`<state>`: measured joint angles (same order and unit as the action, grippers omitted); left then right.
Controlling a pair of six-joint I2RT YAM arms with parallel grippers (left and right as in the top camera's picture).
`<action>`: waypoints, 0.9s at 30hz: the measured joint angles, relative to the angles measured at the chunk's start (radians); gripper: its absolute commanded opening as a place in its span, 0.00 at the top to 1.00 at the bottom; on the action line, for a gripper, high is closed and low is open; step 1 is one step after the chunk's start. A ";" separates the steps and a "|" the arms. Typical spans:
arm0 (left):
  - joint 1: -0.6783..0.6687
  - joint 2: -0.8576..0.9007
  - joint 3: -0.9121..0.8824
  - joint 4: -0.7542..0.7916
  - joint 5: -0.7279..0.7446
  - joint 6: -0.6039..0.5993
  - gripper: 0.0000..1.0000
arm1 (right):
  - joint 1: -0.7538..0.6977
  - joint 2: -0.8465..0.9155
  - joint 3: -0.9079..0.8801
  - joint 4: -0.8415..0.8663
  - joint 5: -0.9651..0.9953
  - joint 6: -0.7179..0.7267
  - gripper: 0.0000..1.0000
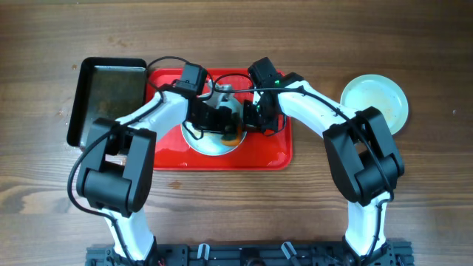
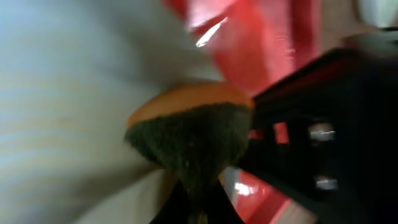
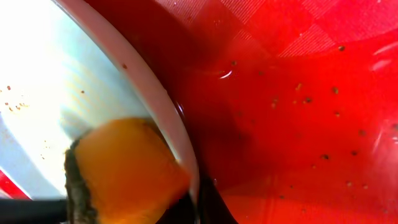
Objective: Clean dirty plates on tray and stack at the side
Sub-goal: 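Scrub the plate with the sponge while the right gripper holds it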
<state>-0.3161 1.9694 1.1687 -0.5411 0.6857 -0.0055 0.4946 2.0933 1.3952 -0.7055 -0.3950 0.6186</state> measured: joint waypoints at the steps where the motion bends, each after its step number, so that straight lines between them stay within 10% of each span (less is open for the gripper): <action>1: -0.001 0.000 0.000 0.005 0.011 -0.001 0.96 | 0.000 0.000 0.000 0.000 0.000 0.000 0.96; 27: 0.127 -0.047 0.045 -0.207 -0.637 -0.094 0.96 | 0.026 0.000 0.000 0.011 -0.010 -0.011 0.96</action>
<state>-0.1890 1.9221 1.2140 -0.7479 0.0483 -0.0998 0.5205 2.0937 1.3956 -0.6945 -0.4053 0.6075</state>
